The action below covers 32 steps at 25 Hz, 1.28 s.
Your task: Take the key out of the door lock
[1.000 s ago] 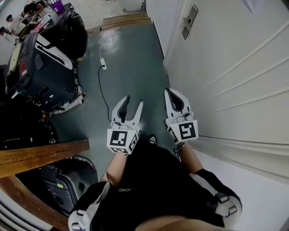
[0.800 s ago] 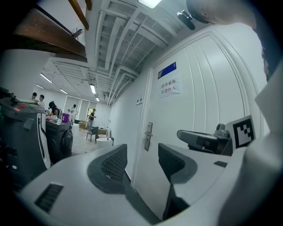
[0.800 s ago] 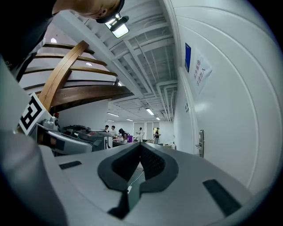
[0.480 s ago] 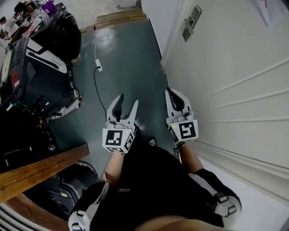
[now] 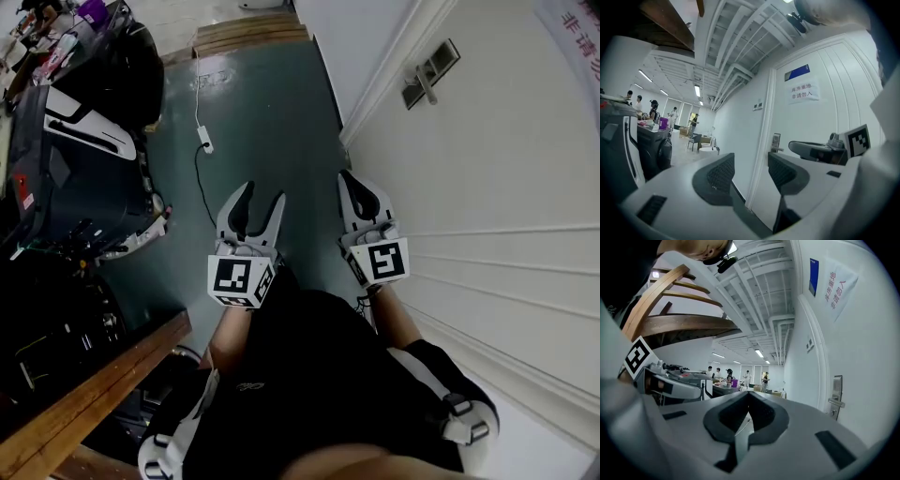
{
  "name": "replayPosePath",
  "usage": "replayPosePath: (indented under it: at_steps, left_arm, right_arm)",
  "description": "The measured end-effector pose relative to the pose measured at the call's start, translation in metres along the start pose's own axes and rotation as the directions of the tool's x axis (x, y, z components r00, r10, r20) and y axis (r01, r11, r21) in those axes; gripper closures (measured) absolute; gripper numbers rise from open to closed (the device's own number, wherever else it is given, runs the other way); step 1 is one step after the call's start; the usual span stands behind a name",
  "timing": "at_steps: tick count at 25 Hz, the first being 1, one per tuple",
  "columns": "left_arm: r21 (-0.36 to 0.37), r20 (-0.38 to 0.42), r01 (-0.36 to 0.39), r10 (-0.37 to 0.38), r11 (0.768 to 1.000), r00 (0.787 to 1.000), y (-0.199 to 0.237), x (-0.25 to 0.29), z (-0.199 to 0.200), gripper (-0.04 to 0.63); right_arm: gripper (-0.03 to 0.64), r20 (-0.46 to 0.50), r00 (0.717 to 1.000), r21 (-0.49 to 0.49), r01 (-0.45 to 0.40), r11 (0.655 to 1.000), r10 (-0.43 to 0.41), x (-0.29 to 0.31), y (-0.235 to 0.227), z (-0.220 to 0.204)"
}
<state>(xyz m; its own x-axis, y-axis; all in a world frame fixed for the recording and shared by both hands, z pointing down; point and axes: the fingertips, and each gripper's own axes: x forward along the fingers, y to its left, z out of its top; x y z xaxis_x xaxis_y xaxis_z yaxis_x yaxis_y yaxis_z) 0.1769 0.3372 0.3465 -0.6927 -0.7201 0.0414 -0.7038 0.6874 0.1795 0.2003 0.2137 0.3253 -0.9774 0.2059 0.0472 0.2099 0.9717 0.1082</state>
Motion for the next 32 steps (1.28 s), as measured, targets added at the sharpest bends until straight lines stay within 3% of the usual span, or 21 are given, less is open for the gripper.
replayPosePath:
  at_steps: [4, 8, 12, 16, 20, 27, 32]
  left_arm:
    - [-0.01, -0.012, 0.029, -0.029, 1.0, 1.0, 0.027, 0.015, 0.001, 0.387]
    - [-0.025, -0.022, 0.05, -0.051, 0.998, 0.998, 0.045, 0.03, 0.0, 0.387]
    - [-0.032, -0.039, 0.07, -0.071, 0.997, 0.997, 0.058, 0.045, -0.002, 0.387]
    - [-0.038, -0.066, 0.1, -0.102, 0.994, 0.993, 0.065, 0.073, -0.004, 0.387]
    - [-0.044, -0.073, 0.12, -0.123, 0.992, 0.99, 0.074, 0.112, -0.005, 0.387]
    - [-0.02, -0.084, 0.161, -0.162, 0.987, 0.983, 0.084, 0.21, 0.007, 0.387]
    - [-0.029, -0.108, 0.209, -0.211, 0.977, 0.972, 0.074, 0.281, 0.009, 0.387]
  right_arm:
    - [0.609, 0.033, 0.999, -0.004, 0.007, 1.0, -0.006, 0.033, 0.004, 0.002]
    - [0.609, -0.066, 0.997, 0.019, 0.05, 0.999, -0.049, 0.053, 0.0, -0.01]
    - [0.609, -0.075, 0.995, 0.042, 0.071, 0.997, -0.067, 0.073, -0.008, -0.015]
    - [0.609, -0.004, 0.998, 0.037, 0.069, 0.997, -0.069, 0.095, -0.024, -0.011]
    - [0.609, -0.051, 0.994, 0.065, 0.104, 0.992, -0.101, 0.119, -0.055, -0.023]
    - [0.609, 0.034, 0.993, 0.073, 0.107, 0.992, -0.11, 0.177, -0.128, -0.019]
    - [0.609, 0.03, 0.989, 0.1, 0.143, 0.985, -0.147, 0.199, -0.184, -0.025]
